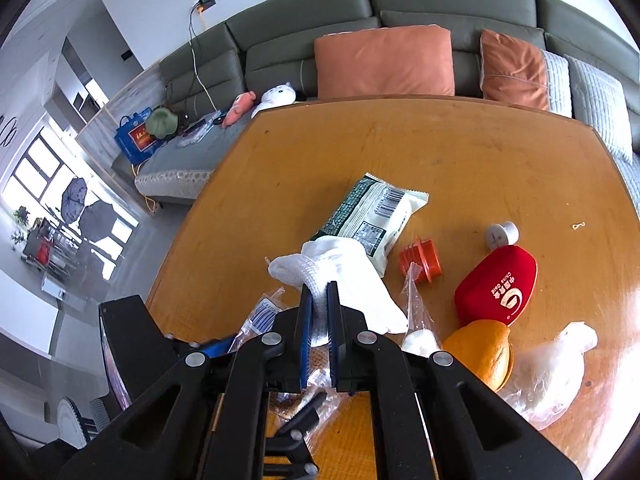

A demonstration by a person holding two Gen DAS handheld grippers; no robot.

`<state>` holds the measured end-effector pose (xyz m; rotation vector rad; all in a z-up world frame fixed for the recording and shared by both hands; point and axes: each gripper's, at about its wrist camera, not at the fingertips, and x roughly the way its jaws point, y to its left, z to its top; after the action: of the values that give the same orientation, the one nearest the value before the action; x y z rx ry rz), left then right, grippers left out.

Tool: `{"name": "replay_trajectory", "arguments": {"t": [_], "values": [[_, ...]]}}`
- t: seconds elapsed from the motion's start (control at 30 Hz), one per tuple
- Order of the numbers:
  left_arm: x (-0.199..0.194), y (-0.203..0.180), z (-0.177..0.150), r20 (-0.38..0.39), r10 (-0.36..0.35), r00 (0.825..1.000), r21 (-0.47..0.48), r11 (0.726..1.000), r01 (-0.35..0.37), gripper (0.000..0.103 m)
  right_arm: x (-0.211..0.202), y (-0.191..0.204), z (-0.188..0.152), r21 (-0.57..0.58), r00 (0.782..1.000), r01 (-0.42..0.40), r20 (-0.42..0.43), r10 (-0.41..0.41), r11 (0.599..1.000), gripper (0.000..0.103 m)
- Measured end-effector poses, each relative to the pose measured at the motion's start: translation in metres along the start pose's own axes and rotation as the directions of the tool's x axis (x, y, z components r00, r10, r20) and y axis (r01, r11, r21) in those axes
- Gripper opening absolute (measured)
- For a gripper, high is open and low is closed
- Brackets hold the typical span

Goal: Collect trash
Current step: 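Grasp the bagged bread with left gripper while right grasps white glove, then carry bread and glove to the bin and open both grippers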

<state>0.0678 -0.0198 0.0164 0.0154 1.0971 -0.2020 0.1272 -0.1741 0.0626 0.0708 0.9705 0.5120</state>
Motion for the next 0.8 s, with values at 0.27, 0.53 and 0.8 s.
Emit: {"name": "replay_trajectory", "arguments": {"t": [0.27, 0.53, 0.8], "values": [[-0.021, 0.021, -0.012, 0.068, -0.030, 0.997, -0.048, 0.998, 0.034, 0.069, -0.010, 0.017, -0.003, -0.005, 1.000, 0.025, 0.017, -0.025, 1.000, 0.008], [-0.066, 0.054, -0.040, 0.125, 0.017, 0.992, -0.094, 0.996, -0.006, 0.069, -0.012, 0.060, 0.002, -0.046, 0.999, -0.002, 0.051, 0.005, 0.999, 0.008], [-0.102, 0.108, -0.067, 0.165, 0.070, 0.984, -0.170, 0.985, -0.042, 0.069, -0.002, 0.124, 0.006, -0.084, 0.995, -0.072, 0.058, 0.077, 0.994, 0.007]]}}
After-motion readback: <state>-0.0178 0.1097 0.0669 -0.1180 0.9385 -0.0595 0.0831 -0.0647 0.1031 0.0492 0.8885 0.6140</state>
